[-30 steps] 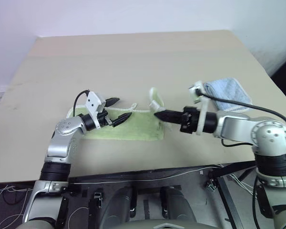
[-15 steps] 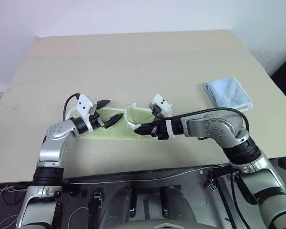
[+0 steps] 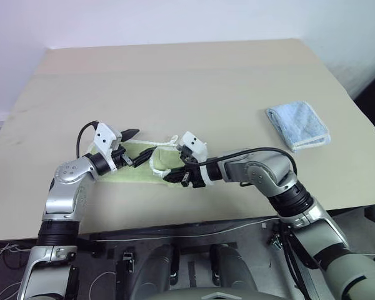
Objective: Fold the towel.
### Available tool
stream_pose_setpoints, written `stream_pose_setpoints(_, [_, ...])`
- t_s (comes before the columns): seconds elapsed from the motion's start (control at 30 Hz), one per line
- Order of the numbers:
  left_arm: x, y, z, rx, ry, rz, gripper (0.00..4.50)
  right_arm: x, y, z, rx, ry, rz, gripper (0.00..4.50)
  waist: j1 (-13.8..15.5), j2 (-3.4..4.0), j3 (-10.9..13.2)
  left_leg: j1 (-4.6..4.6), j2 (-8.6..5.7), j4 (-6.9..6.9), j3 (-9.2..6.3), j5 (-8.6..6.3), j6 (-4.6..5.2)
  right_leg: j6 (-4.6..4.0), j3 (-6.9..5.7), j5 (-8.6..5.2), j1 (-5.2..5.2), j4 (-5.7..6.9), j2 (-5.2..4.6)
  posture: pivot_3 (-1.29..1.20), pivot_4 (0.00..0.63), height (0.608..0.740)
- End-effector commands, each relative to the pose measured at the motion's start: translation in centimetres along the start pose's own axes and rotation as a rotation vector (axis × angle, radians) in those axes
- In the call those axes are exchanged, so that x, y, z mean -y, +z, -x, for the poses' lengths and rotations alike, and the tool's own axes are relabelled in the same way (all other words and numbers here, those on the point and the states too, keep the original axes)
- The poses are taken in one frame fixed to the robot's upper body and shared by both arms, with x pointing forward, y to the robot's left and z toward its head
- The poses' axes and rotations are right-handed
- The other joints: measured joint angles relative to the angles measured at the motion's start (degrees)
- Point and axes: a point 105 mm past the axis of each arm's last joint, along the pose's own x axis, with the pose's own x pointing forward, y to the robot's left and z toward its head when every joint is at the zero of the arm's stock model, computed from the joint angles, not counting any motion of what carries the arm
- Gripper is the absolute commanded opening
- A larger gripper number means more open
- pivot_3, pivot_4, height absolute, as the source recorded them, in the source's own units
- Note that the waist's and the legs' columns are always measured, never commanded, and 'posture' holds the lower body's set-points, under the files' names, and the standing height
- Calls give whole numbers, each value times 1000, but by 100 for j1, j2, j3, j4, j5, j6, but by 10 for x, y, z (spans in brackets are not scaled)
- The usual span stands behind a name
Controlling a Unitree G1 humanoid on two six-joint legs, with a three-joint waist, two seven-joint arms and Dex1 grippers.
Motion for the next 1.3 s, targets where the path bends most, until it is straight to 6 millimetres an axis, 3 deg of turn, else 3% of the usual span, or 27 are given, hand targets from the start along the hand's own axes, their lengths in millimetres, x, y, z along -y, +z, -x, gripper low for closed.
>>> stream_pose_setpoints(0.03, [-2,5,3,23,5,-26,4500,3,11,2,45,-24,64,228,7,0,0,0,-1,0,0,0,0,0,0,0,-1,2,0,0,150,740])
stream_pose_setpoints(0.1, [-2,3,3,18,1,-28,4500,6,17,3,77,-38,34,688,0,0,0,0,-3,1,0,0,0,1,-1,1,-1,3,-1,0,150,740])
stream_pose_setpoints(0.27, [-2,3,1,27,5,-22,4500,-5,29,11,128,14,65,2359,-1,0,0,0,-3,-1,0,1,-2,2,-1,1,-5,10,1,0,150,740])
stream_pose_setpoints(0.37, [-4,4,0,36,16,-20,4500,-23,43,29,186,122,85,3364,5,0,0,0,-3,-1,0,1,-2,3,-1,2,-4,10,0,0,150,740])
stream_pose_setpoints(0.63, [-56,10,7,39,266,-4,4500,-27,51,75,240,150,79,3364,15,-1,0,1,-3,3,0,1,-1,3,-1,2,-3,11,-1,0,150,740])
stream_pose_setpoints(0.7, [-62,8,7,27,289,-26,4500,-22,47,85,226,106,80,3364,17,-1,0,0,-2,1,0,1,-1,3,-1,2,-3,11,-1,0,150,740])
stream_pose_setpoints(0.77, [-62,10,5,36,289,-29,4500,-16,38,98,199,64,66,3364,17,-1,0,-1,-3,-1,0,1,-1,4,-1,2,-1,7,-2,0,150,740])
stream_pose_setpoints(0.97, [-49,13,-6,62,220,-29,4500,-6,-14,131,26,-4,-62,3364,53,-2,0,-7,-5,0,0,-3,4,2,-1,1,21,-8,-12,0,150,740])
stream_pose_setpoints(1.1, [-40,8,-12,50,173,-40,4500,-10,-38,131,-55,-12,-75,3364,9,-2,0,-6,-4,-3,1,-3,4,1,0,0,22,-8,-13,0,150,740])
stream_pose_setpoints(1.3, [-34,8,-18,48,143,-46,4500,-9,-45,107,-59,-4,-103,3364,18,-2,0,-5,0,-2,1,-3,4,1,1,0,23,-7,-12,0,150,740])
